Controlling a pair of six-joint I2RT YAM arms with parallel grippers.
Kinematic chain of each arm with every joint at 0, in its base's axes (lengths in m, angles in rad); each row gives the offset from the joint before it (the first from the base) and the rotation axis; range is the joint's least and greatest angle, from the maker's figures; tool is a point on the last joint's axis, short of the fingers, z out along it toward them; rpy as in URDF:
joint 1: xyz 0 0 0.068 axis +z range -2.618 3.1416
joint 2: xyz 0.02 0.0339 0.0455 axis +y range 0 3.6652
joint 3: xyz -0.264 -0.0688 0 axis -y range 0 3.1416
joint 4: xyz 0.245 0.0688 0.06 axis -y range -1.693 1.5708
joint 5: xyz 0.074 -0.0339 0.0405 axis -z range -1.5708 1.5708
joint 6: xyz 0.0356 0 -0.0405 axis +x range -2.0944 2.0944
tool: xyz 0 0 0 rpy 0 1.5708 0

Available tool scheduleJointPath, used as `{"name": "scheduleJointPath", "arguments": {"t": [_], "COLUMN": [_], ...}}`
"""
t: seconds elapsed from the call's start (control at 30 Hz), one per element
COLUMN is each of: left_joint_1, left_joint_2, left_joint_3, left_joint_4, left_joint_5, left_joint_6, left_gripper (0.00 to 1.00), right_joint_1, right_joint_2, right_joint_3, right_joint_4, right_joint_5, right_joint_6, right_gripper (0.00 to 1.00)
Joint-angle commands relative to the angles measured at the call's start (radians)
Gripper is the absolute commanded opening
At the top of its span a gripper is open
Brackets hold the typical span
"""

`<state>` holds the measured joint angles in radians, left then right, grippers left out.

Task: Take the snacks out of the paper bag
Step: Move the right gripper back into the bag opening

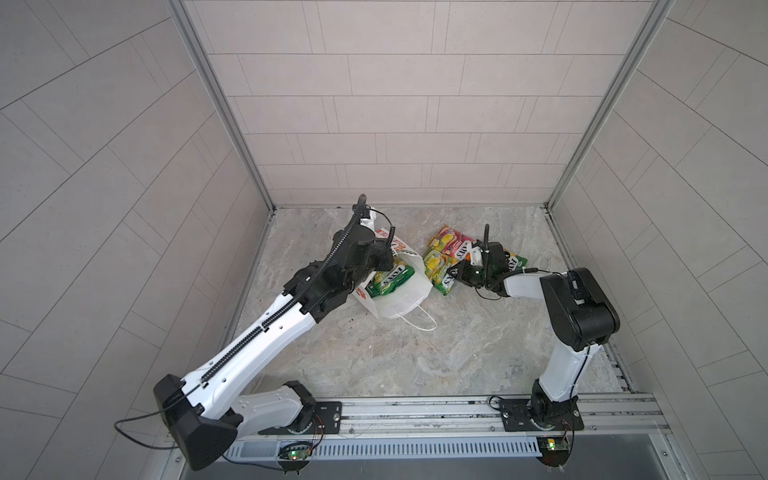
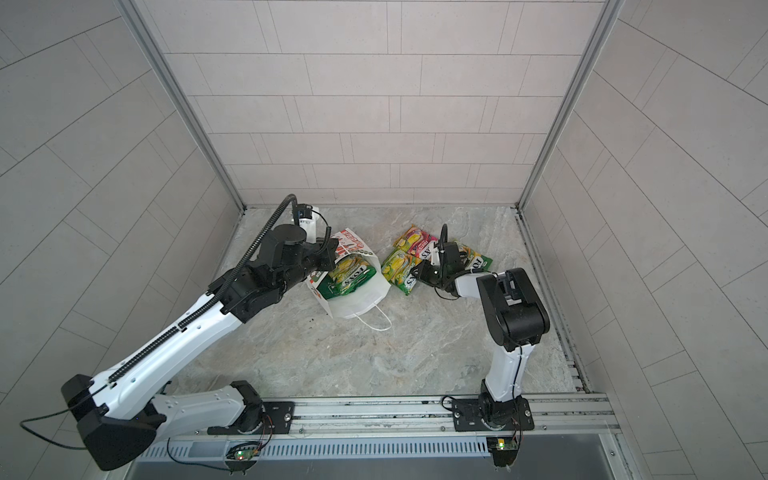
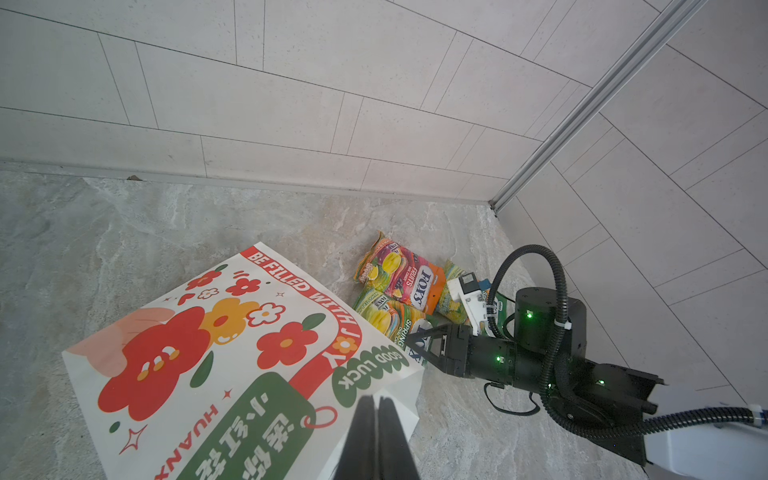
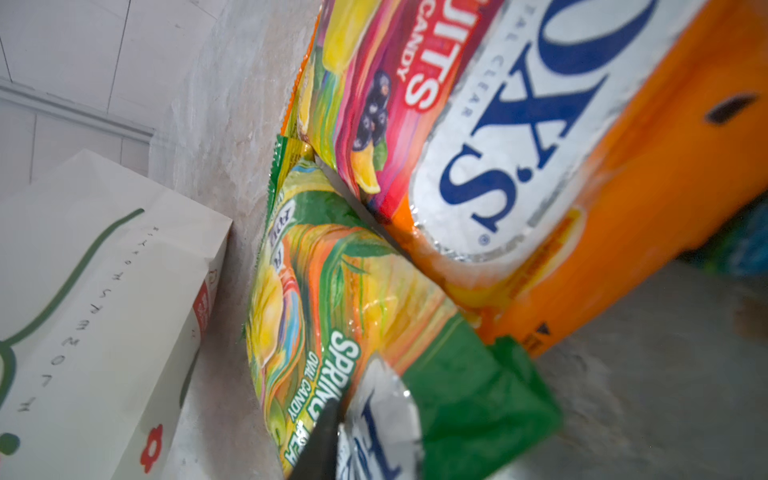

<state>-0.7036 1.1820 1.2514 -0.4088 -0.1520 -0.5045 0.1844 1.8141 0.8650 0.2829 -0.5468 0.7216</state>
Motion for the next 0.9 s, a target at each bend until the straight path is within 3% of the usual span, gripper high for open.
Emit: {"name": "scheduleJointPath", "arguments": {"t": [0.0, 0.23, 0.43, 0.67, 0.87], "left_joint_1": [-0.005, -0.005, -0.005, -0.005, -0.005], "left_joint_2": [-0.001, -0.001, 0.010, 0.035, 0.063], "left_joint_3": [0.000, -0.018, -0.026, -0.025, -0.020], "left_joint_4": [0.022, 0.081, 0.116, 0.168, 0.219], "left_joint_5": [0.015, 0.071, 0.085, 0.096, 0.139], "left_joint_6": [0.011, -0.004, -0.023, -0.046, -0.063], "left_gripper": [0.00, 0.00, 0.00, 0.00, 0.00], "right_joint_1": [-0.011, -0.013, 0.010, 0.175, 0.294], "right_joint_2": [-0.087, -0.301, -0.453, -0.609, -0.633], "right_joint_3": [-0.037, -0.097, -0.131, -0.144, -0.122], "right_joint_4": [-0.036, -0.155, -0.175, -0.174, -0.175], "right_joint_5": [0.054, 0.123, -0.047, -0.070, -0.050], "right_joint_6": [-0.013, -0.083, -0.101, -0.123, -0.142], "right_gripper": [0.47, 0.53, 0.54, 0.54, 0.55]}}
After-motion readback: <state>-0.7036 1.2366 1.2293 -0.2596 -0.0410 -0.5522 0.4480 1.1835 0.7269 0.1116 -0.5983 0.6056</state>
